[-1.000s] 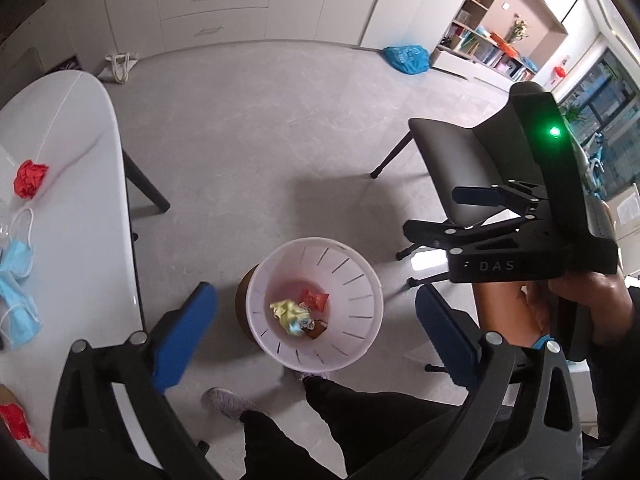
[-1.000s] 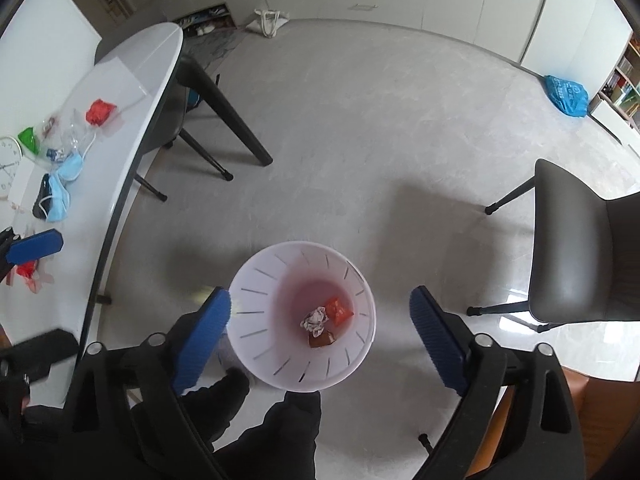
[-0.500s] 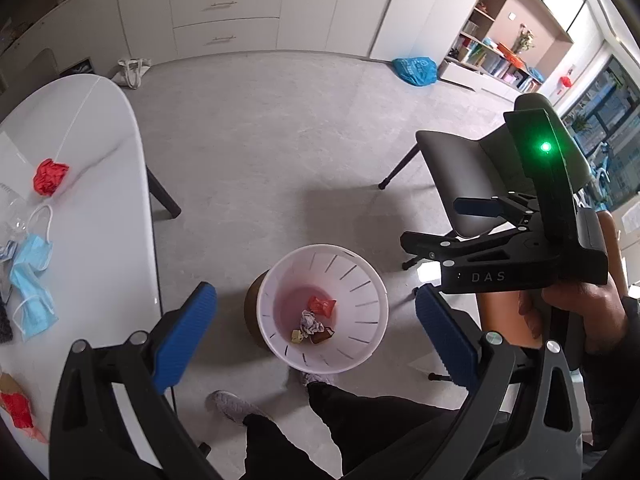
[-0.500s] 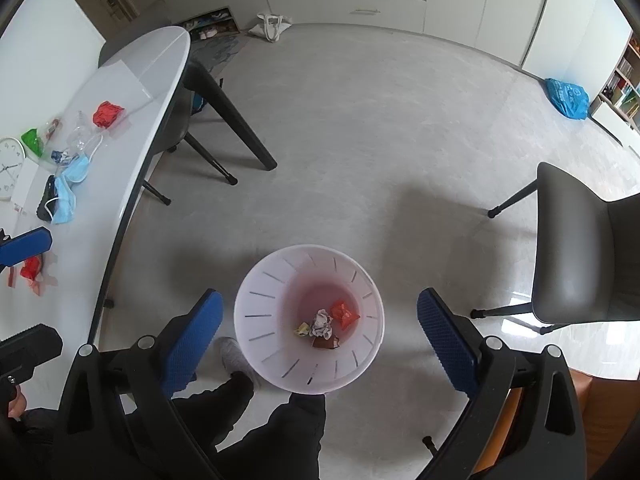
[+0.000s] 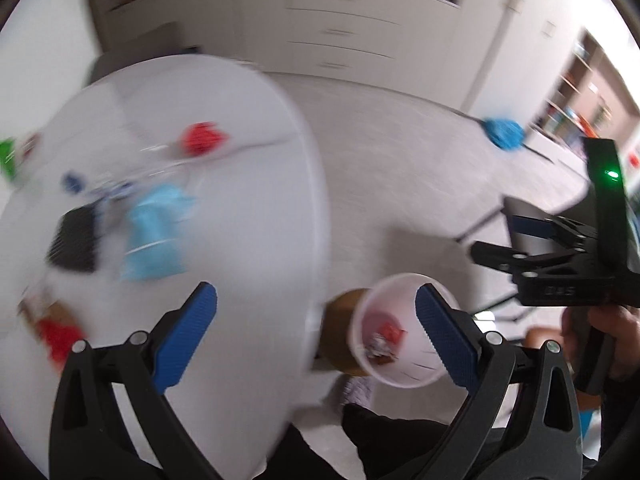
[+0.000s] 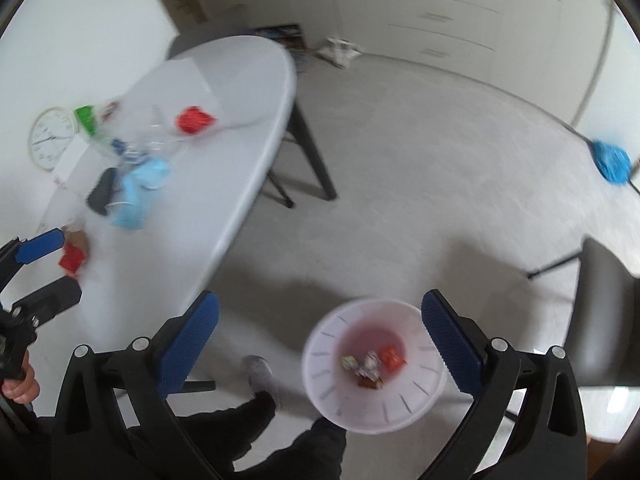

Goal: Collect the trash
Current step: 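Return to table and grasp red-and-brown paper bag with right tool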

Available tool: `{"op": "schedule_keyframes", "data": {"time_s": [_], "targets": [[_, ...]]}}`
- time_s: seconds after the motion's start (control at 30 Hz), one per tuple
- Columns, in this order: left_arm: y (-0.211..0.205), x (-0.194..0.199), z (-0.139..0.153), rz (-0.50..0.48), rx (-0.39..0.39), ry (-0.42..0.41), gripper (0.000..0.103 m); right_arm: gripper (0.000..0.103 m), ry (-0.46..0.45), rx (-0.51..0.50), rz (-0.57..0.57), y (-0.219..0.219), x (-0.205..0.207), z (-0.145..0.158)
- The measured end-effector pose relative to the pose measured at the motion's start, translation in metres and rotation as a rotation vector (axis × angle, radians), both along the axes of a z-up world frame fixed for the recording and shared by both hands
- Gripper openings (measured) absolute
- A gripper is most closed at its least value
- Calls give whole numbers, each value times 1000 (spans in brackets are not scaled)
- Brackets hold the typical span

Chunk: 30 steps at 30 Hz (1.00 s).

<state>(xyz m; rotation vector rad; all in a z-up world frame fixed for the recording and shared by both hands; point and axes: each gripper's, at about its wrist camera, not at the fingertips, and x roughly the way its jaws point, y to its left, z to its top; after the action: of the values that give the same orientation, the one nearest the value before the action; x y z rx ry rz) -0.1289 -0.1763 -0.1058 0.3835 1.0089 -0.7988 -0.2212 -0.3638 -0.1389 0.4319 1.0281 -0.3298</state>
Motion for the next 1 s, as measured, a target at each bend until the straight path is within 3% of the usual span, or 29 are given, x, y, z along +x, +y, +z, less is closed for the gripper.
{"op": "schedule_keyframes", "data": {"time_s": [0.17,0.5,0.7,1.0], "targets": [[71,38,4,162,22,-34,95,100,-39,-1,99,42,50,12],[201,86,-12,397,24,15,95,100,-58,41,321,151,141,17],[262,104,-24,467,39,31,95,100,-45,57,460,221,188,10],[309,124,-41,496,45,58,95,100,-8,81,615,317,267,-16]]}}
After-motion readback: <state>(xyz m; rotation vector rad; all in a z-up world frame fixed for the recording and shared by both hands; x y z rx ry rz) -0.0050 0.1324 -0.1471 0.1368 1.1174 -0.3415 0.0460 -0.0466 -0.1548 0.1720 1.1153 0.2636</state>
